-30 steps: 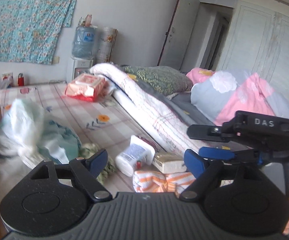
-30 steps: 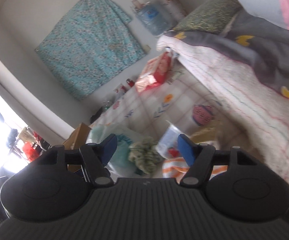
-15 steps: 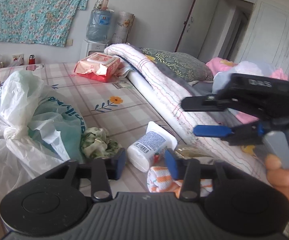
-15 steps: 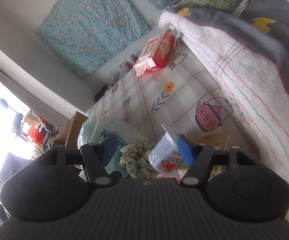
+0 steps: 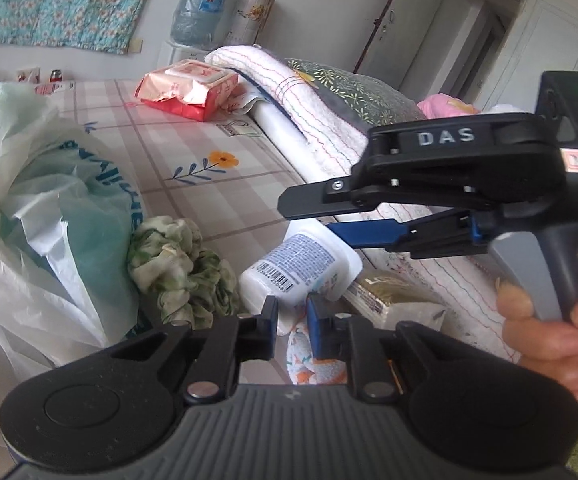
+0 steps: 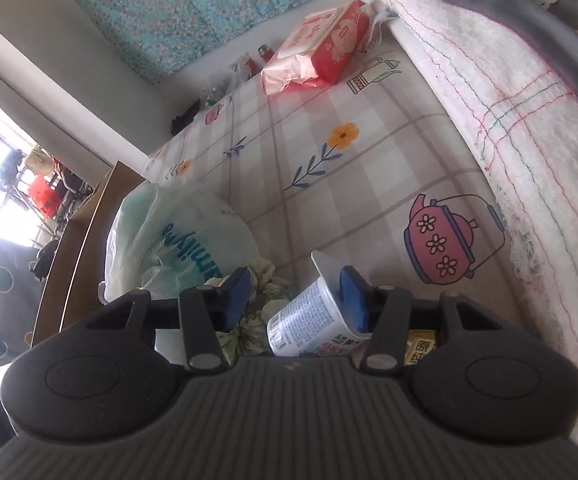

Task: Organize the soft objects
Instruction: 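Move both grippers back to the white yogurt cup on the bed, then close the right gripper on the rim of the white yogurt cup, then lift the yogurt cup with the right gripper and carry it over the box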

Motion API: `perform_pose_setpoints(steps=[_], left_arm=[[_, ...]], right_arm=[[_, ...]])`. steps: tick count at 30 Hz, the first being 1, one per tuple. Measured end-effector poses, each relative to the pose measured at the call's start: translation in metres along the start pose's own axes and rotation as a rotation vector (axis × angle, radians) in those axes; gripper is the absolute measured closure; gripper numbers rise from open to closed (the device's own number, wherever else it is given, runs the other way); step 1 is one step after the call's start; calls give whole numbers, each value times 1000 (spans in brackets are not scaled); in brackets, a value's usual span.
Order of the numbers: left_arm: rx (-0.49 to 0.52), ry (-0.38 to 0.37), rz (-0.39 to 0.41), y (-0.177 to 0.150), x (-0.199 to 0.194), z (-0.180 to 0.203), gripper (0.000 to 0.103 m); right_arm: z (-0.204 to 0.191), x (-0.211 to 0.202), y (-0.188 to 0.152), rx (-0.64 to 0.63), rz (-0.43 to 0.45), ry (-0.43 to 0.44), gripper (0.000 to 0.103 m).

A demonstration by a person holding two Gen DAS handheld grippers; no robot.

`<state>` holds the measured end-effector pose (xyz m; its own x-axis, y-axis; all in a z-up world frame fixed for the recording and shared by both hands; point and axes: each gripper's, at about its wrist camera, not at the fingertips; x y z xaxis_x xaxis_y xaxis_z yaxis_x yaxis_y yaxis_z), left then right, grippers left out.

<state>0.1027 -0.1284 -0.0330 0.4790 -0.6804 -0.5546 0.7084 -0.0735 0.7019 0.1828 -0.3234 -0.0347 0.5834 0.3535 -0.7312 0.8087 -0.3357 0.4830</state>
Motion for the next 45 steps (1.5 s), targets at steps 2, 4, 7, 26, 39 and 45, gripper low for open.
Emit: perform_pose_setpoints(steps=[2, 4, 7, 26, 39, 45], left_arm=[[-18, -5, 2, -2, -2, -3, 86], [-27, -1, 5, -2, -4, -5, 85], [-39, 11, 5, -4, -5, -9, 84], [147, 118, 16, -32, -25, 15, 54], [112, 98, 58, -21, -9, 5, 54], [123, 98, 93, -22, -16, 8, 54]], right_arm=[[-2, -1, 0, -2, -4, 5, 54], [-4, -5, -1, -3, -6, 17, 54], [-11, -11, -5, -23, -2, 33, 53], [-41, -33, -15, -69, 37, 88, 53], [-20, 12, -19, -49, -74, 7, 63], [-21, 13, -19, -46, -86, 42, 73]])
Point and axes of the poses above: each gripper's, at about its wrist camera, not at the fingertips, and x roughly the way its jaws point, z to its right, y to its top, and after that the axes turned 11 degrees about -y, right-handed
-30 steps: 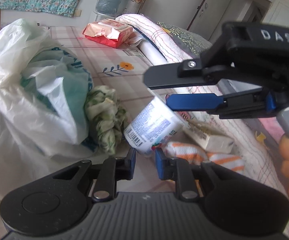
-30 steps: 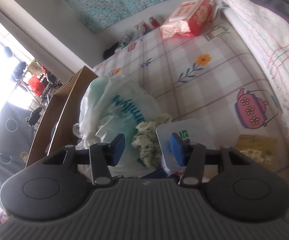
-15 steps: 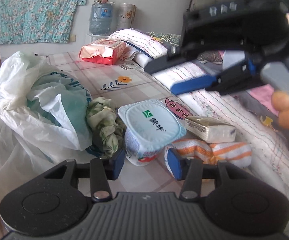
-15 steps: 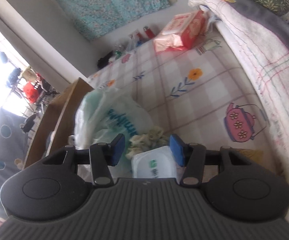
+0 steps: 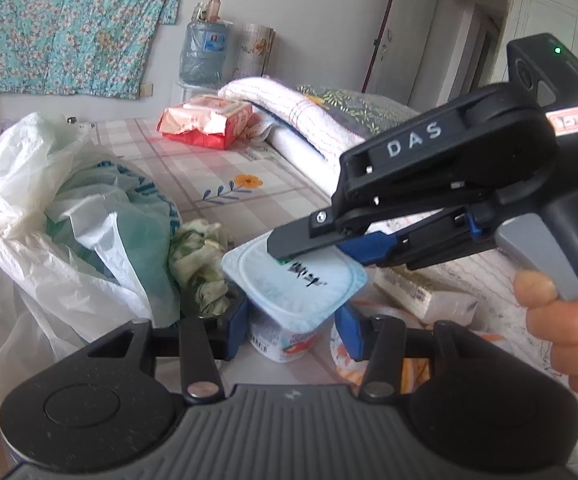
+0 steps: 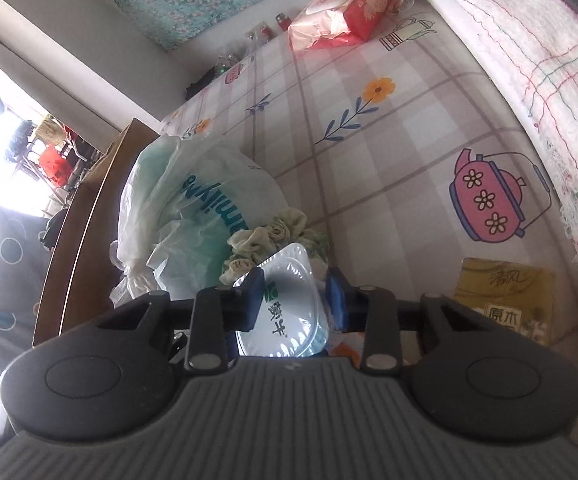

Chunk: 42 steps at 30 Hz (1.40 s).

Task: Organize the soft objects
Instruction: 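Lift the yogurt cup with the right gripper and carry it over the box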

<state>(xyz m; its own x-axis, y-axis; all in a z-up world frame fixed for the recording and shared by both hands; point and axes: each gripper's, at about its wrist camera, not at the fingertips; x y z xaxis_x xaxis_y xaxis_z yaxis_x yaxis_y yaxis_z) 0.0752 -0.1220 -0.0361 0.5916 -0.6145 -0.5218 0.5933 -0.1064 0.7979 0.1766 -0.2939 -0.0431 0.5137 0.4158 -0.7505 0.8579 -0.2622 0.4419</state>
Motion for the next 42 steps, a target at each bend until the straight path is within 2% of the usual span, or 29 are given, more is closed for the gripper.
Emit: perform_pose_setpoints(steps=[7, 12, 21, 26, 30, 36, 39, 42], left_arm=[[-24, 0, 25, 6, -8, -2, 54], [-18, -8, 73, 14, -23, -2, 54], [29, -8, 177, 40, -67, -2, 54], [63, 48, 251, 58, -103, -8, 54], [87, 139, 305, 69, -134, -20, 54], [19, 305, 317, 75, -175, -53, 54], [-48, 360, 278, 73, -193, -77, 54], [-132, 373, 212, 68, -208, -102, 54]], right_arm=[[-6, -6, 0, -5, 18, 6, 74], [-13, -15, -1, -4, 38, 10, 74], [-46, -54, 3, -30, 129, 53, 74], [-85, -73, 9, -90, 181, 108, 73], [-130, -78, 17, -158, 193, 166, 72], [-207, -54, 26, -254, 108, 276, 72], [-246, -32, 26, -310, 22, 312, 72], [-285, -11, 21, -387, -78, 319, 72]])
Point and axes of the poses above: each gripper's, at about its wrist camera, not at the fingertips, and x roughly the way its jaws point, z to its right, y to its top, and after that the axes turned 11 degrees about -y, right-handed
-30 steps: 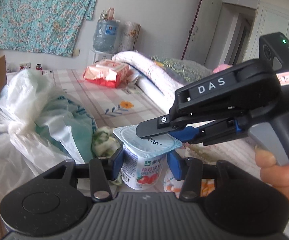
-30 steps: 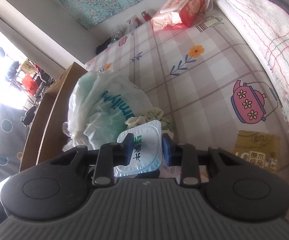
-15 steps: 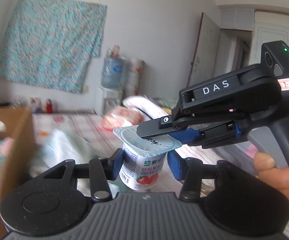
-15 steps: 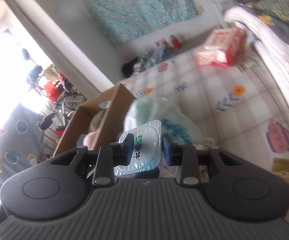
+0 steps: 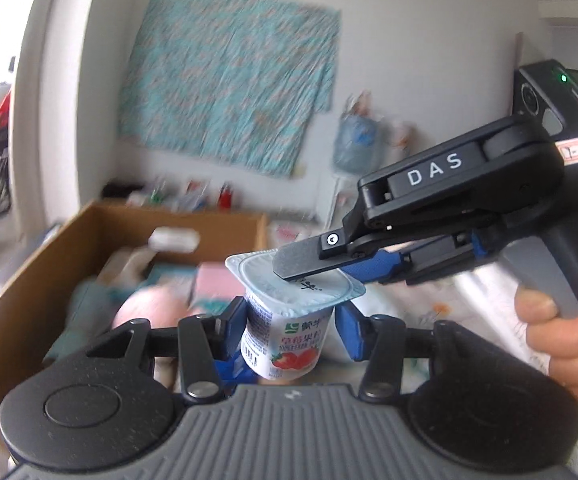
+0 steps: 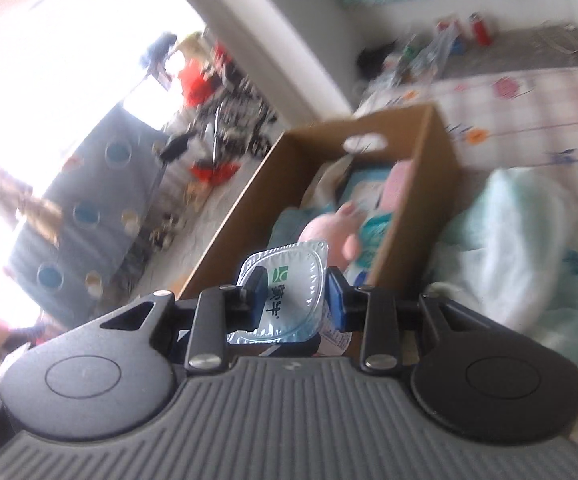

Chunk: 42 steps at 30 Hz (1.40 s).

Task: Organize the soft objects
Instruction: 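Lift the yogurt cup with the right gripper and carry it over the box, then open the right gripper to drop the yogurt cup into the box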

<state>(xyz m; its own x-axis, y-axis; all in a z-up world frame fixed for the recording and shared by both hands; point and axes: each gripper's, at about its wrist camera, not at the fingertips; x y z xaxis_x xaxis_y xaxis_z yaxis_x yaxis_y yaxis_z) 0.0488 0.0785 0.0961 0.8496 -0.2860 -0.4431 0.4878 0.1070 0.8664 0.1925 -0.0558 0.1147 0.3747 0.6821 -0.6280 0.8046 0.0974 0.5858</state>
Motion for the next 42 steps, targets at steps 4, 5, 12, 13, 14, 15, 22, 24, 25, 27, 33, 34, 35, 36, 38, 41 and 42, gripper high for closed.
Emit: perform_pose_setpoints(steps=[4, 5, 12, 13, 14, 15, 22, 24, 25, 27, 33, 34, 35, 36, 38, 41, 42], left_arm=[[-132, -16, -119, -6, 6, -35, 54], [-165, -25, -143, -8, 8, -43, 54], [-279, -76, -282, -27, 17, -74, 54], [-285, -79, -299, -30, 17, -76, 54], [-292, -83, -313, -32, 19, -79, 53], [-295, -83, -322, -33, 20, -82, 53], [-238, -55, -364, -40, 16, -78, 53], [-235, -53, -371, -39, 17, -77, 53], [-241, -56, -373, -39, 17, -78, 53], [-254, -59, -383, -38, 18, -81, 52], [-250, -33, -391, -36, 16, -82, 34], [-239, -32, -373, -35, 13, -81, 32], [-236, -36, -366, -34, 11, -81, 31], [-240, -40, -366, -33, 10, -81, 30], [-254, -42, -364, -32, 8, -82, 30], [-256, -30, -354, -31, 7, -83, 30], [-255, -27, -351, -31, 6, -83, 30]], right_arm=[[-33, 36, 1, -89, -146, -16, 72], [-39, 44, 0, -117, -173, -31, 72], [-62, 79, -11, -225, -313, -118, 71], [-64, 80, -13, -234, -320, -122, 71], [-66, 81, -14, -244, -328, -128, 71], [-63, 83, -14, -252, -337, -127, 70], [-60, 100, -14, -269, -367, -139, 68], [-59, 102, -15, -271, -372, -145, 68], [-59, 103, -13, -276, -372, -144, 68], [-60, 105, -13, -285, -371, -155, 67], [-59, 107, -10, -280, -368, -145, 59], [-58, 107, -9, -281, -362, -144, 58], [-58, 106, -8, -280, -356, -142, 57], [-57, 105, -7, -277, -350, -141, 56], [-57, 103, -6, -270, -341, -136, 56], [-54, 98, -4, -248, -325, -124, 56], [-53, 95, -4, -240, -313, -115, 56]])
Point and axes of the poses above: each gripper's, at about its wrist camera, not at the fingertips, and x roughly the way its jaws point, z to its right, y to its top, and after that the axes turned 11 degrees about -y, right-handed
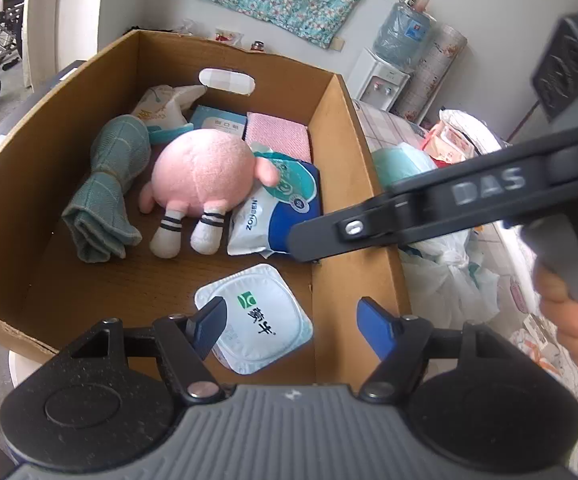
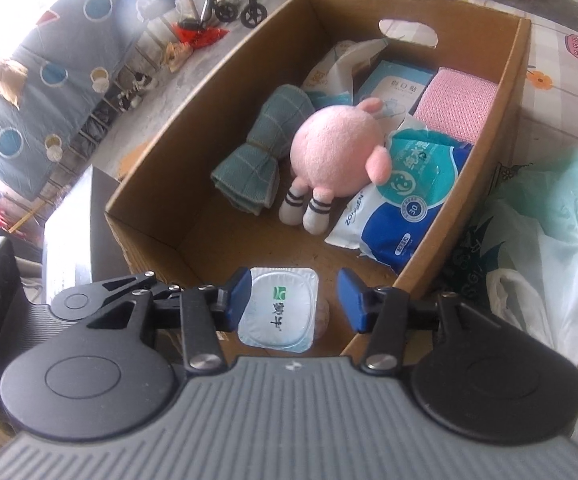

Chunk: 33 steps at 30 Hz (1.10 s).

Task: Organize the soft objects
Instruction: 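Open the right gripper to drop the yogurt cup into the box, then move the right gripper back over the orange-striped rolled towel on the bed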

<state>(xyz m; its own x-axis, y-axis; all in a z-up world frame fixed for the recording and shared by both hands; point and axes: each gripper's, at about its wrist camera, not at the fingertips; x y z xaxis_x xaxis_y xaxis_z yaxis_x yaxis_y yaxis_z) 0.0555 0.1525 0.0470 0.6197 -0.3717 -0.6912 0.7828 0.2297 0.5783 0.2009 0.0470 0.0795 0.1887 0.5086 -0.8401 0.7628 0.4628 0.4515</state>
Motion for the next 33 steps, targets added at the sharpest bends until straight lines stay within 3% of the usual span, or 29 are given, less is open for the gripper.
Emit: perform_pose_setpoints(steps=[6, 10, 13, 19, 22, 27, 33], left_arm=[[-14, 49, -28, 5, 9, -5, 24], [-9, 87, -118, 18, 25, -12, 20], [-78, 44, -184, 25, 35, -21, 20], [-231, -65, -180, 28, 41, -29, 21], [-235, -59, -152, 25, 42, -24, 26], [-256, -67, -75, 19, 35, -25, 23], [-33, 108, 190, 10, -3, 9, 17]], right_arm=[[19, -40, -21, 74, 152, 68, 51], [42, -71, -51, 140, 255, 65, 49], [62, -87, -77, 204, 301, 50, 48], [106, -95, -128, 356, 336, 44, 48], [122, -91, -151, 425, 340, 50, 48], [136, -83, -179, 509, 344, 66, 48], [141, -88, -207, 561, 420, 23, 40]])
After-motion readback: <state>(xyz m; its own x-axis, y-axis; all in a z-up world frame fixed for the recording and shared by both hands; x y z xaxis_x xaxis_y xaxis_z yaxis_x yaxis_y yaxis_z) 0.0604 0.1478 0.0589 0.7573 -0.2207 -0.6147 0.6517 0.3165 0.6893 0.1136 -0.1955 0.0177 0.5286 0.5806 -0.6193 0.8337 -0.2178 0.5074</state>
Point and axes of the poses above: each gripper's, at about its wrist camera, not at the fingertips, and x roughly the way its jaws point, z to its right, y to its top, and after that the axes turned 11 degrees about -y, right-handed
